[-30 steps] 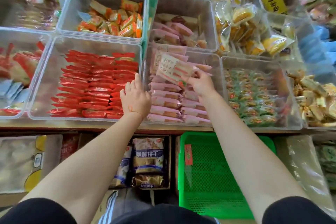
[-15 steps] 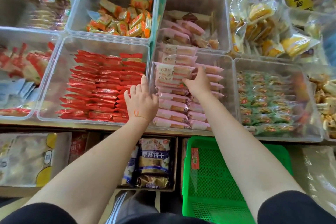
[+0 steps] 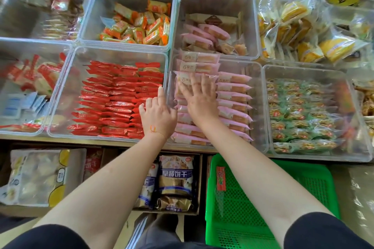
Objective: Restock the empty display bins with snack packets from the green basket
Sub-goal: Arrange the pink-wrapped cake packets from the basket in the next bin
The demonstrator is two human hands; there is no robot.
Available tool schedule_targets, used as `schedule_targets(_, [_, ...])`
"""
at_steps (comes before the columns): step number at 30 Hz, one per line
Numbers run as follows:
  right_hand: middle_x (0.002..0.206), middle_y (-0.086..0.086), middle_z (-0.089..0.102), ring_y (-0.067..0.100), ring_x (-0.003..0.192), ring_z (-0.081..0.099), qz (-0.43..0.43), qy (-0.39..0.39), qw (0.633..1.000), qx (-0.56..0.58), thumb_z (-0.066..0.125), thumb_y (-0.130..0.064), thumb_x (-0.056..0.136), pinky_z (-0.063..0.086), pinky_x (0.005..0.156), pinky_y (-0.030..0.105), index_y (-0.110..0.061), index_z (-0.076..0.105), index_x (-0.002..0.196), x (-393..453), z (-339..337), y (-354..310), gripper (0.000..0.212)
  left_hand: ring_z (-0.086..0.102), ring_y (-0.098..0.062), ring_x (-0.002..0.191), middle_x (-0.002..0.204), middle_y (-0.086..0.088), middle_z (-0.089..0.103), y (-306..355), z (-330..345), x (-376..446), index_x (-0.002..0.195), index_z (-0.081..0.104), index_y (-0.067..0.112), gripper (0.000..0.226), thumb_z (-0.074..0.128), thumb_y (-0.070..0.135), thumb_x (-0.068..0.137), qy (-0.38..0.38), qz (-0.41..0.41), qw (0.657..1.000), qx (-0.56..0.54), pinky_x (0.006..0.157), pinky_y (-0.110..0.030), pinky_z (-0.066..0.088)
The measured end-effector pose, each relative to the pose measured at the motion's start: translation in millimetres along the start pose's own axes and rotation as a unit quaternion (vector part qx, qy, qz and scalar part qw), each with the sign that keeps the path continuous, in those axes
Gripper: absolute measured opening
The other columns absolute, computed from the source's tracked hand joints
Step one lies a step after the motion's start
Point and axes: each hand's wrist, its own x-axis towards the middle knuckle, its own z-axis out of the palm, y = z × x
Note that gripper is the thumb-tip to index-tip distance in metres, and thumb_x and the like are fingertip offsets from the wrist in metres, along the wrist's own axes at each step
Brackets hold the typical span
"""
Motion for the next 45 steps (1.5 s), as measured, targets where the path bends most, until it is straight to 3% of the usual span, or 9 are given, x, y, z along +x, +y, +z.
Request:
schedule_targets(7, [0.159, 0.022, 0.024, 0.041, 0.147, 0.019, 0.021, 0.157, 0.984, 0.087, 0.06, -0.01, 0.084, 0.017, 0.119, 0.059, -0.014, 0.031, 0.152, -14, 7, 3, 0.074, 0.044, -0.029, 0.125, 0.129, -0.009, 0.057, -1, 5, 0, 0.155, 0.018, 0.013, 0.073, 0.044, 0.033, 0.09, 0.02, 0.014, 1.0, -0.008, 0.106, -0.049, 0.032])
schedule_targets(9, [0.162, 0.021, 0.014, 0.037, 0.15, 0.01, 0.039, 0.149, 0.985, 0.082, 0.063, -0.023, 0.088, 0.011, 0.122, 0.054, -0.014, 0.017, 0.156, -7, 1, 10, 0.082, 0.04, -0.03, 0.132, 0.139, -0.009, 0.052, -1, 5, -1, 0.156, 0.016, 0.017, 0.072, 0.042, 0.033, 0.091, 0.028, 0.038, 0.999, 0.008, 0.109, -0.049, 0.03])
schedule_targets(12, [0.164, 0.018, -0.003, 0.034, 0.152, -0.004, 0.069, 0.078, 0.993, 0.05, 0.056, -0.061, 0.088, 0.0, 0.122, 0.051, -0.012, -0.003, 0.157, 22, -19, 25, 0.103, 0.013, -0.035, 0.149, 0.161, -0.019, 0.015, 4, 7, -2, 0.157, -0.004, 0.021, 0.072, 0.029, 0.037, 0.095, -0.001, 0.087, 0.992, 0.089, 0.119, -0.05, 0.014])
schedule_targets(15, [0.164, 0.018, -0.002, 0.035, 0.152, -0.004, 0.069, 0.015, 0.997, -0.009, 0.04, -0.082, 0.082, -0.002, 0.121, 0.055, -0.01, -0.003, 0.157, 54, -26, 29, 0.113, -0.007, -0.039, 0.15, 0.161, -0.023, -0.011, 5, 10, 2, 0.155, -0.014, 0.018, 0.078, 0.03, 0.041, 0.096, -0.018, 0.113, 0.984, 0.136, 0.122, -0.051, 0.005])
schedule_targets(21, [0.165, 0.013, -0.011, 0.033, 0.151, -0.013, 0.027, 0.002, 1.0, -0.012, 0.02, -0.079, 0.089, -0.013, 0.119, 0.054, -0.013, -0.009, 0.157, 57, -4, 20, 0.1, -0.002, -0.037, 0.15, 0.163, -0.019, -0.005, 10, 10, 20, 0.156, -0.006, 0.01, 0.088, 0.046, 0.036, 0.089, -0.022, 0.085, 0.995, 0.054, 0.122, -0.048, 0.008])
schedule_targets(27, [0.165, 0.014, -0.011, 0.03, 0.152, -0.013, -0.019, -0.027, 0.999, -0.015, 0.055, -0.083, 0.07, -0.004, 0.122, 0.052, -0.013, -0.01, 0.157, 80, -10, 35, 0.128, 0.008, -0.032, 0.151, 0.163, -0.017, 0.005, 12, 8, 31, 0.156, 0.001, 0.006, 0.085, 0.045, 0.033, 0.089, -0.021, 0.067, 0.998, 0.006, 0.121, -0.046, 0.016])
schedule_targets(32, [0.156, 0.012, 0.03, 0.03, 0.145, 0.026, -0.046, 0.034, 0.998, -0.012, 0.071, -0.072, 0.065, 0.011, 0.122, 0.047, -0.015, 0.015, 0.156, 95, -19, 30, 0.122, 0.007, -0.032, 0.151, 0.163, -0.018, 0.004, 12, 7, 32, 0.156, 0.0, 0.007, 0.09, 0.048, 0.038, 0.087, -0.03, 0.072, 0.997, 0.018, 0.121, -0.045, 0.017])
schedule_targets(41, [0.154, 0.027, 0.033, 0.043, 0.143, 0.031, -0.046, 0.184, 0.98, -0.066, 0.039, -0.054, 0.098, 0.016, 0.119, 0.054, -0.001, 0.027, 0.152, 63, 17, 14, 0.077, 0.008, -0.033, 0.151, 0.163, -0.019, 0.004, 13, 6, 32, 0.156, 0.0, 0.006, 0.091, 0.05, 0.035, 0.086, -0.031, 0.071, 0.997, 0.015, 0.12, -0.045, 0.019])
schedule_targets(45, [0.156, 0.027, 0.027, 0.043, 0.146, 0.026, -0.046, 0.159, 0.983, -0.078, 0.027, -0.059, 0.098, 0.015, 0.119, 0.055, -0.003, 0.013, 0.153, 67, 34, 13, 0.079, 0.01, -0.033, 0.15, 0.163, -0.019, 0.006, 13, 7, 32, 0.156, 0.003, 0.006, 0.09, 0.051, 0.034, 0.085, -0.026, 0.072, 0.997, 0.006, 0.119, -0.045, 0.021])
